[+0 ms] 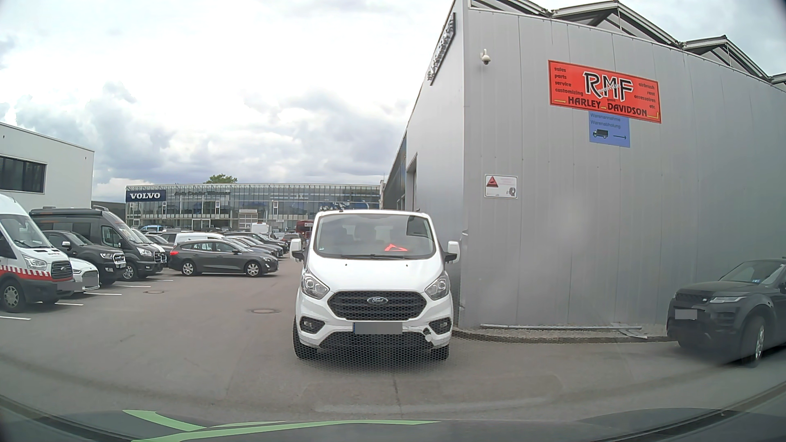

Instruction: Follow the waypoints while adhering to traffic rules and regulations

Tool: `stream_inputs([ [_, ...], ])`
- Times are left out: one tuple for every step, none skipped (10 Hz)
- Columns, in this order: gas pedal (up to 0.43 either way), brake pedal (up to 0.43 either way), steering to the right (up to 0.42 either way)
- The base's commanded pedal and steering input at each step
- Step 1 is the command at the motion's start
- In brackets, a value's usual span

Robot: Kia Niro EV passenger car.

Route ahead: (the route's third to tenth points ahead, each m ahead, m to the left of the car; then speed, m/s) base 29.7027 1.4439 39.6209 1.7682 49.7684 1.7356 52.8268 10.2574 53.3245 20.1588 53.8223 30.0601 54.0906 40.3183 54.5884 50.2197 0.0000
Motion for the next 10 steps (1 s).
stream_inputs([
  [0.000, 0.524, -0.003],
  [0.000, 0.524, -0.003],
  [0.000, 0.524, -0.003],
  [0.000, 0.524, -0.003],
  [0.000, 0.524, -0.003],
  [0.000, 0.524, -0.003],
  [0.000, 0.524, -0.003],
  [0.000, 0.524, -0.003],
  [0.000, 0.524, -0.003],
  [0.000, 0.524, -0.003],
])
